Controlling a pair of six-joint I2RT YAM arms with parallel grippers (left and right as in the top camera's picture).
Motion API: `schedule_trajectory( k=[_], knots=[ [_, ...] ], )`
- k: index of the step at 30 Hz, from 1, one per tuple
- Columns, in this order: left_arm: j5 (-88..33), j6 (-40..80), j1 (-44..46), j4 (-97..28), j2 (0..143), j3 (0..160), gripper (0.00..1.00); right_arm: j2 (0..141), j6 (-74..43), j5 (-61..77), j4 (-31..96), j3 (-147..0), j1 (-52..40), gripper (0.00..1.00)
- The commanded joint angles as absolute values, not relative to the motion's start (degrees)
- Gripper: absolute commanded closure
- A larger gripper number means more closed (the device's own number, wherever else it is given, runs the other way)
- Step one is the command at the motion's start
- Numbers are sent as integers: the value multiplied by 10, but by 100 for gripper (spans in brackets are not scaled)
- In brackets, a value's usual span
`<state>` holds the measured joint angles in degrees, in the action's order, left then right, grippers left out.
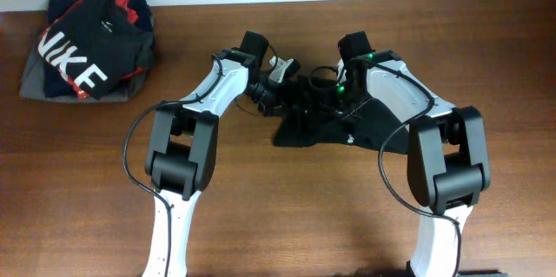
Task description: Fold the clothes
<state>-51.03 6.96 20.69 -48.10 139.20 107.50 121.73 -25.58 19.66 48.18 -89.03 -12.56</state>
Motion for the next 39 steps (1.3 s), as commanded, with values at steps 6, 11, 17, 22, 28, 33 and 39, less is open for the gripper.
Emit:
schedule_trajectory(
  k=[6, 11, 17, 22, 28, 33, 39],
  knots=[
    [-409, 69, 224, -480, 1455, 1043, 5, 1219, -264, 229, 510, -918, -119, 51],
    [-407, 69, 224, -480, 1455, 1043, 5, 1209, -264, 209, 570, -978, -119, 47],
    [-406, 69, 224, -480, 1455, 1043, 5, 1207, -264, 91, 695, -1104, -119, 40],
    [-405, 68, 224, -482, 1455, 1043, 5, 1206, -264, 30, 780, -1198, -103, 34],
    [-396, 68, 224, -489, 1455, 1043, 19, 1206, -242, 12, 850, -1235, -48, 27],
    [-396, 68, 224, -488, 1455, 1043, 39, 1207, -223, 10, 885, -1230, -9, 27],
    [-396, 69, 223, -487, 1455, 1044, 100, 1207, -212, 5, 900, -1230, 8, 27]
  ],
)
